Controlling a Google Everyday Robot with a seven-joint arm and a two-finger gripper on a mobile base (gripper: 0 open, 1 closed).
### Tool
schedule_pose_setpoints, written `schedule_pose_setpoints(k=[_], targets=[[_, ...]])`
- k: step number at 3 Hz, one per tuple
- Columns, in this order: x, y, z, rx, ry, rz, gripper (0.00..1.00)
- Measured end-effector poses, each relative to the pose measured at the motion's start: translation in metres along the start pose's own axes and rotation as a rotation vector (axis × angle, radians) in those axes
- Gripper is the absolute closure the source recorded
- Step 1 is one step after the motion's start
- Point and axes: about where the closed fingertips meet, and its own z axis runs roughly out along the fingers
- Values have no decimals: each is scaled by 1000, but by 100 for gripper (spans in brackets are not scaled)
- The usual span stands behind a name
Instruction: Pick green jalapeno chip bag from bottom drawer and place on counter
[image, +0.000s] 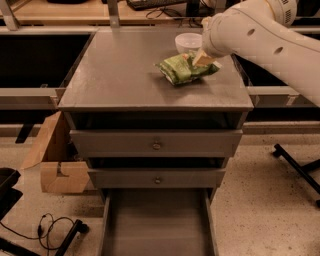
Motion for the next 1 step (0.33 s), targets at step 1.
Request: schedule_pose_setpoints(k=[1], targets=[[0,0,0,0,0,0,0]])
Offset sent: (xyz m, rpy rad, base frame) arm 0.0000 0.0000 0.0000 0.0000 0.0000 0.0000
